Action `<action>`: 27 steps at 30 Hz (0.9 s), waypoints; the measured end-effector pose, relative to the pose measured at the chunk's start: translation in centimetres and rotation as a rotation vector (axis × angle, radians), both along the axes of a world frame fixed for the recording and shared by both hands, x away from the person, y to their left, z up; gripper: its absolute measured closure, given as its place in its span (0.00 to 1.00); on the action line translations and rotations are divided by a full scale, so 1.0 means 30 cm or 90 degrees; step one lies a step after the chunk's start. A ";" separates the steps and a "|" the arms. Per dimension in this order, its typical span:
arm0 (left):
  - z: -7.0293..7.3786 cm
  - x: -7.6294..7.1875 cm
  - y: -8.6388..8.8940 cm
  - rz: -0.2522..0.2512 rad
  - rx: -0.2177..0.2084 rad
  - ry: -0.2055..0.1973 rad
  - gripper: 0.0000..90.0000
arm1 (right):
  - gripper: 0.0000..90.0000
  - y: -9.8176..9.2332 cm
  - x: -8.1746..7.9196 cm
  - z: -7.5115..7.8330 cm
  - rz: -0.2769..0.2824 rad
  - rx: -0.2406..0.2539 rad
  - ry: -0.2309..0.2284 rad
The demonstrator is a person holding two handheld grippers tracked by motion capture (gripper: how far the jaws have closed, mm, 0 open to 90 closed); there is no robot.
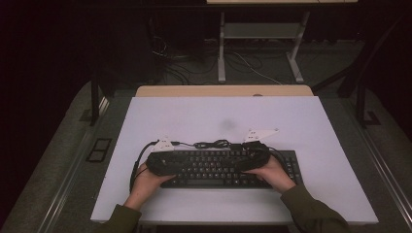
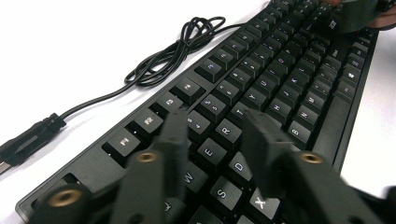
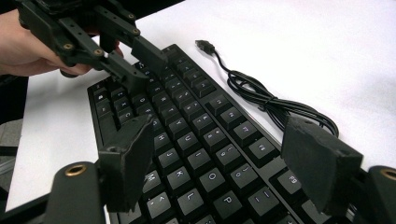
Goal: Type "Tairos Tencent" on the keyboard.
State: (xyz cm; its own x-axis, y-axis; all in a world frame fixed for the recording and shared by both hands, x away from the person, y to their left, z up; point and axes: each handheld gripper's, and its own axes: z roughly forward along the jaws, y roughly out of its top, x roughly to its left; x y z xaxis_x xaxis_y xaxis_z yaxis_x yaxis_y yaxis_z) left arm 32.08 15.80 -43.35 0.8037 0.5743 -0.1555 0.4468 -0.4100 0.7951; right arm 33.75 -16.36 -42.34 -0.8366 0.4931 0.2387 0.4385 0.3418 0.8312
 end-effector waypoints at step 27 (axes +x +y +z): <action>0.000 -0.018 -0.015 0.005 0.002 -0.021 0.16 | 0.65 0.072 -0.016 0.008 0.041 0.001 0.012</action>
State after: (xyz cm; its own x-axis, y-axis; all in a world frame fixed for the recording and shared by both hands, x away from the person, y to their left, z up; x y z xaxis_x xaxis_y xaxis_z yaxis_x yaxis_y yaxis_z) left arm 31.54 15.35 -43.34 0.8034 0.5816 -0.1276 0.4244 -0.4091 0.8078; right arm 33.27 -14.19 -42.11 -0.8619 0.4382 0.2553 0.4312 0.3683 0.8237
